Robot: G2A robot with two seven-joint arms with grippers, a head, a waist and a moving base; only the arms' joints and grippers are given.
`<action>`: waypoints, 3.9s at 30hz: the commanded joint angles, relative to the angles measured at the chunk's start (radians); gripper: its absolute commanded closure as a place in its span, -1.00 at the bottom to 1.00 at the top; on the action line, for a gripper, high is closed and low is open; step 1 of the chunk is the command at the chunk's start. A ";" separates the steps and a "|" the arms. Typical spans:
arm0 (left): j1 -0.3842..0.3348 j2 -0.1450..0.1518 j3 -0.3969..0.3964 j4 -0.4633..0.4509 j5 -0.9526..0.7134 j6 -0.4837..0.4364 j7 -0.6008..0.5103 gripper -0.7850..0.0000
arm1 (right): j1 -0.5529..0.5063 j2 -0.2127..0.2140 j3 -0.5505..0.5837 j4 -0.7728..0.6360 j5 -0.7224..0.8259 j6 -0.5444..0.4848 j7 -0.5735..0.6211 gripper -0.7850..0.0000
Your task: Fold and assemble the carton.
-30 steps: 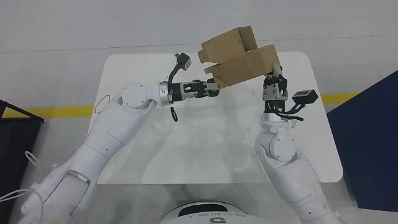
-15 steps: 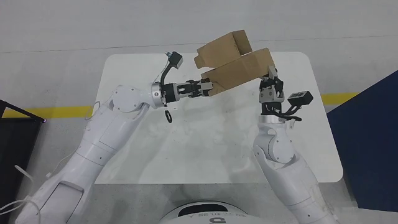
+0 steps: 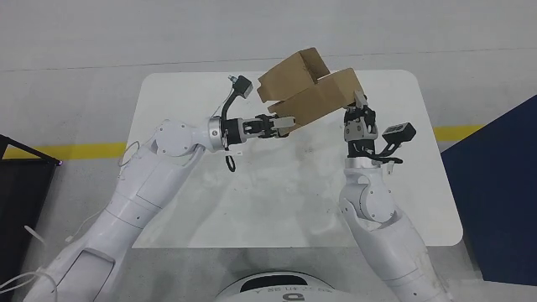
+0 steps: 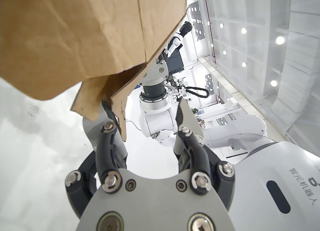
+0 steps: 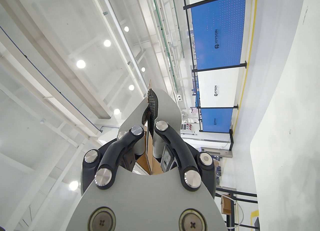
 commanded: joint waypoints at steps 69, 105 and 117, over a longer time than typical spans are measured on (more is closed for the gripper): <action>0.014 0.022 -0.081 0.107 -0.388 -0.005 -0.527 1.00 | 0.024 0.020 0.230 -0.081 -0.014 -0.047 0.781 -0.86; -0.021 0.057 -0.042 0.060 -0.284 0.041 -0.573 1.00 | 0.116 0.086 0.297 0.020 0.046 0.144 1.359 -0.05; -0.037 0.070 -0.007 0.057 -0.254 0.038 -0.570 1.00 | 0.150 0.103 0.277 0.029 0.000 0.171 1.412 0.18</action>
